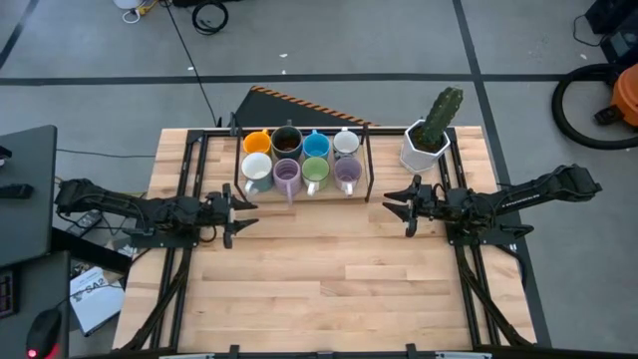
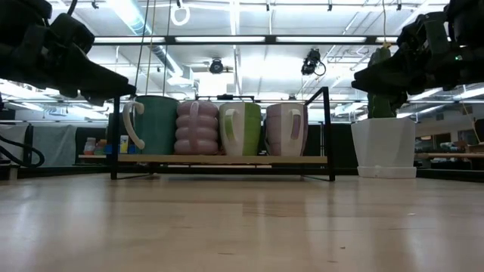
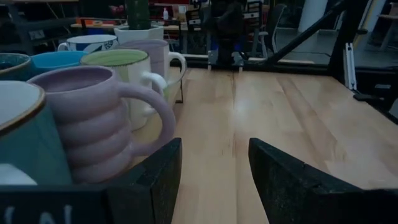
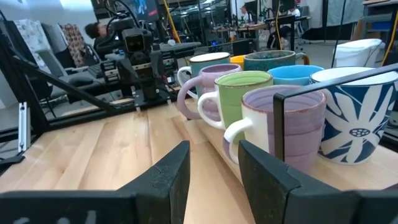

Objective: Place coffee mugs
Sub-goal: Return to Home Position

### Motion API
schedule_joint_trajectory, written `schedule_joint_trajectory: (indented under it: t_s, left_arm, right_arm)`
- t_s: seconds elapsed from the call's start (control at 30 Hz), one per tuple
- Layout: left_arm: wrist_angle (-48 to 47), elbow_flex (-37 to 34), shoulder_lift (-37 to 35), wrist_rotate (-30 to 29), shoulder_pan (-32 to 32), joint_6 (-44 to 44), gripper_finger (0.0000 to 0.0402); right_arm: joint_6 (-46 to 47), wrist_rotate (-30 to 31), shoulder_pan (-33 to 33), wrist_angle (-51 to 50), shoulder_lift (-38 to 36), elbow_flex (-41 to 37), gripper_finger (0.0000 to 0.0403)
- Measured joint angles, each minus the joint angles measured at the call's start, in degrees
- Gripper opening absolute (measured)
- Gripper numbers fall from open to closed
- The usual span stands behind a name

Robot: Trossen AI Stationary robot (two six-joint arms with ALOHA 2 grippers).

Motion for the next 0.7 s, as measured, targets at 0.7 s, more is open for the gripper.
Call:
schedule_joint_trajectory:
  t_s: [0.7]
  left_arm:
    - [0.0, 0.0, 0.0, 0.0, 0.0, -8.4, 0.0192]
  right_arm:
    - [0.0, 0.0, 0.0, 0.0, 0.0, 0.0, 0.0142]
